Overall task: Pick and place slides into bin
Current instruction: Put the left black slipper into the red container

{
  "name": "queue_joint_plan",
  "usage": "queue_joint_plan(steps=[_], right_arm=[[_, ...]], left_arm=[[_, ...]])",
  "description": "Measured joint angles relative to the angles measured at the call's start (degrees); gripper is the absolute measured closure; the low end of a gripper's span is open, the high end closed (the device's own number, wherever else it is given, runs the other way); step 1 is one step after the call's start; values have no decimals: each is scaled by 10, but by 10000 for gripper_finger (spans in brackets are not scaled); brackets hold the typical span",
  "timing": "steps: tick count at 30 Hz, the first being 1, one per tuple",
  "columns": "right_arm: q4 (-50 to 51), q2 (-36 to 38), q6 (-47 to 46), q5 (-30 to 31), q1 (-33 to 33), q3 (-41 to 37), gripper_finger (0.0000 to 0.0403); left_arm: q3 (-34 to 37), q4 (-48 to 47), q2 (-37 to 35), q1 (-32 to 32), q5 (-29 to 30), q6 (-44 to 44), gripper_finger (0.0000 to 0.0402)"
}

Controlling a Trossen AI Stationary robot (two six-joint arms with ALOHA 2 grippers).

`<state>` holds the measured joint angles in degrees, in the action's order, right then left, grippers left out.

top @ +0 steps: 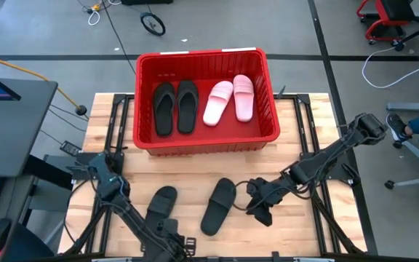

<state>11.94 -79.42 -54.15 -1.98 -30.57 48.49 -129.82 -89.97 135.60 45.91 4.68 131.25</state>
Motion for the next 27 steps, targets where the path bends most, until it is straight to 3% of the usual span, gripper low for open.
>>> queue_joint_plan(steps=[4,11,22,27], right_arm=[[0,0,3,3,-8,0,286],[0,0,3,5,-7,0,286],[0,0,3,15,-7,0,286],[0,0,2,19,-7,0,286]], left_arm=[[35,0,0,-4,45,-1,233],[127,-1,0,-26,32,-22,243],[205,10,-1,-68,43,-43,259],[211,21,-3,-80,29,-81,321]])
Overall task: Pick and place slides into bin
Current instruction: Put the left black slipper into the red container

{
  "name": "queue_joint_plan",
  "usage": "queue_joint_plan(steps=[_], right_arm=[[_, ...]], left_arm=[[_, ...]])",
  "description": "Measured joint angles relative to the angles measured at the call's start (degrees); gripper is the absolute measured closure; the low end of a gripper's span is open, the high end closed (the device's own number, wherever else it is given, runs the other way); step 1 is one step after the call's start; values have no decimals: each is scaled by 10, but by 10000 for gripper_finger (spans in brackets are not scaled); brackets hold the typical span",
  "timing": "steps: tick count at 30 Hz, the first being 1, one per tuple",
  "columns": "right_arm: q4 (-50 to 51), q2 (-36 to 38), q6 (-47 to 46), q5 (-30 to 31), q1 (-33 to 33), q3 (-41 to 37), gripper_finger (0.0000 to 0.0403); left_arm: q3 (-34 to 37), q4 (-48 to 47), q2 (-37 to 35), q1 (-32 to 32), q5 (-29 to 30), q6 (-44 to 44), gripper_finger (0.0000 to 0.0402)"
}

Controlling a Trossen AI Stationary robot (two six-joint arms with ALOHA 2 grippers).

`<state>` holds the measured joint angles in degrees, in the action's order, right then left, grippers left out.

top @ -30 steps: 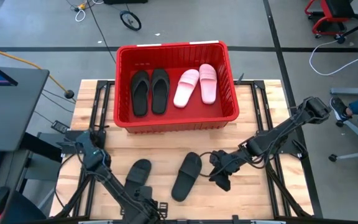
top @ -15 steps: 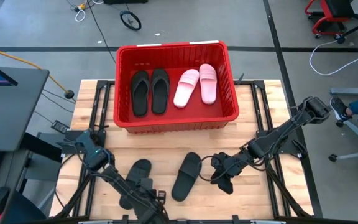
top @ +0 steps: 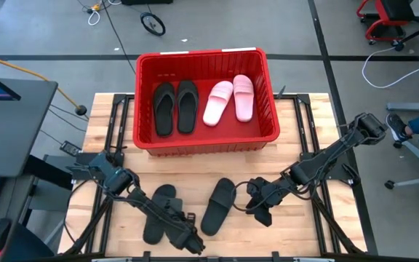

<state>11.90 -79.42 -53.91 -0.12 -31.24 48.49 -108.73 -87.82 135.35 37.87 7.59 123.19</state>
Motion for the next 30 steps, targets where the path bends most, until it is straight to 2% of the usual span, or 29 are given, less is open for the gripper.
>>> queue_joint_plan(steps=[3,7,13,14,16,20,23,27,30], right_arm=[[0,0,0,0,0,0,286],[0,0,-2,0,6,0,286],[0,0,-5,1,27,0,286],[0,1,-5,1,33,0,286],[1,2,-5,0,44,0,286],[0,5,-1,1,71,0,286],[-1,9,0,2,90,0,286],[-5,10,0,2,106,0,286],[-15,10,-5,1,113,0,286]], left_arm=[[-13,-3,0,-1,2,-31,382],[-68,-1,1,-1,2,-95,385],[-263,-19,0,3,5,-274,390],[-264,3,-13,3,6,-303,390],[-217,64,-65,0,9,-333,390],[-205,26,-128,-14,40,-399,390],[-218,-26,-160,-39,106,-458,390],[-220,2,-211,-97,221,-635,390],[-220,-21,-236,-155,263,-733,390]])
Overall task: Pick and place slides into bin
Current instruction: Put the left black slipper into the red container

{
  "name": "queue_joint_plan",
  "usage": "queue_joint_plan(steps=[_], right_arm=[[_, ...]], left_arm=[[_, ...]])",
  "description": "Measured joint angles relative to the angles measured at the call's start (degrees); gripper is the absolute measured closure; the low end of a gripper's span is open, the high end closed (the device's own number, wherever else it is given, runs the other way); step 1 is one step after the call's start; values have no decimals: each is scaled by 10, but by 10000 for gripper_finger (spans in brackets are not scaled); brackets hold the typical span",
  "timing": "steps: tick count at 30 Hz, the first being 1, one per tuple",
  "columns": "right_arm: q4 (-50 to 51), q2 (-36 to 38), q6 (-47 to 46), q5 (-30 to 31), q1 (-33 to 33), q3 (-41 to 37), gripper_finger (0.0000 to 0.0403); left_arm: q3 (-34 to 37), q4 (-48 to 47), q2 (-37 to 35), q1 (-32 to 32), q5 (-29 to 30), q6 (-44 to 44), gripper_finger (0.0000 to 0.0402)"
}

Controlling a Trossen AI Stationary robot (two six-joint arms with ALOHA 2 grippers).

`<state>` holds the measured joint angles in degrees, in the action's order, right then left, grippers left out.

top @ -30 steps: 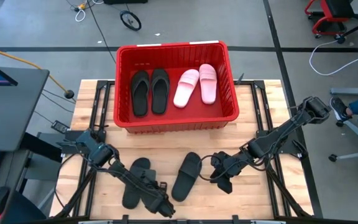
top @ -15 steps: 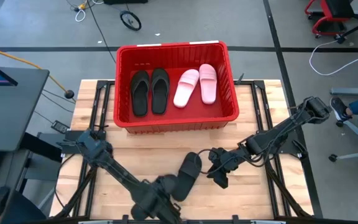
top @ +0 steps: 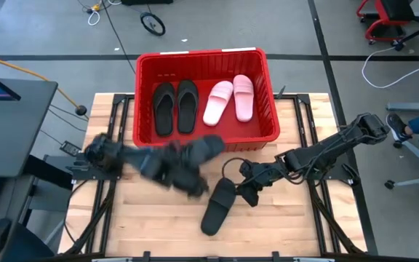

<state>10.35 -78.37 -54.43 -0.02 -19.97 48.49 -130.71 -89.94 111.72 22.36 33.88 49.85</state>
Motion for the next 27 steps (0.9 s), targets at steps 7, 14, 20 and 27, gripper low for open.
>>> queue_joint_plan(steps=[7,14,20,27], right_arm=[[-121,8,-30,-18,0,0,288],[-224,87,15,-11,25,0,298],[-224,206,129,12,90,0,303],[-218,307,241,12,176,0,303]], left_arm=[[1,1,-21,-172,10,-254,390],[45,32,-19,-325,-104,-449,390],[200,74,-19,-393,-141,-541,390],[391,226,-19,-416,-233,-578,389]])
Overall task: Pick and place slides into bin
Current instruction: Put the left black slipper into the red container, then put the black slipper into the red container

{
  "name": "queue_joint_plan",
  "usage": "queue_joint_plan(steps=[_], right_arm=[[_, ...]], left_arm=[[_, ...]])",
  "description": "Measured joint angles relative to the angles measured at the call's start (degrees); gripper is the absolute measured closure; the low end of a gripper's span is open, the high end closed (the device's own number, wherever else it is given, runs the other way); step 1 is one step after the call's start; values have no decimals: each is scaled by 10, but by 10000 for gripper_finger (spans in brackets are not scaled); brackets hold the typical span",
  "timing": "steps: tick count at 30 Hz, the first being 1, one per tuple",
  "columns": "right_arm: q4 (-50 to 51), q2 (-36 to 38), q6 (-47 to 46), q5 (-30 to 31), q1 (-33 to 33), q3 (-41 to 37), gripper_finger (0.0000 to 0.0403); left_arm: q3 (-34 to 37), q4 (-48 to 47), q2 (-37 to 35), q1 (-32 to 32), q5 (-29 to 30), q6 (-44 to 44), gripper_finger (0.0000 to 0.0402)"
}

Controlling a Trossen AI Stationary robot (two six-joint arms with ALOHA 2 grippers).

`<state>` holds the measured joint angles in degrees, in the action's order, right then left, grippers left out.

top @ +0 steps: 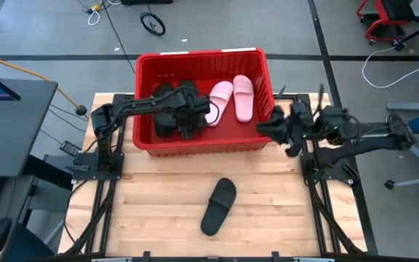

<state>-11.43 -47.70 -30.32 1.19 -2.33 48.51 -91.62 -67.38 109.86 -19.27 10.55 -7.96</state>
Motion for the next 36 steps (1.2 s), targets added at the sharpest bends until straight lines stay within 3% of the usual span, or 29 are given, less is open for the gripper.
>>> queue_joint_plan(steps=[9,19,24,28,32,36], right_arm=[[41,25,-1,-49,94,0,302],[88,5,-31,-73,157,0,302],[89,-8,-32,-73,162,0,302],[91,-22,-40,-73,162,0,302],[96,-43,-131,-74,145,0,302],[139,-84,-227,-112,75,0,302]], left_arm=[[67,36,-2,13,-17,15,375],[29,-42,0,2,-21,-22,262],[-32,-98,0,11,-20,-86,213],[-105,-110,0,16,-16,-121,198],[-196,-109,0,15,-12,-122,199],[-302,-104,0,15,-12,-106,212]])
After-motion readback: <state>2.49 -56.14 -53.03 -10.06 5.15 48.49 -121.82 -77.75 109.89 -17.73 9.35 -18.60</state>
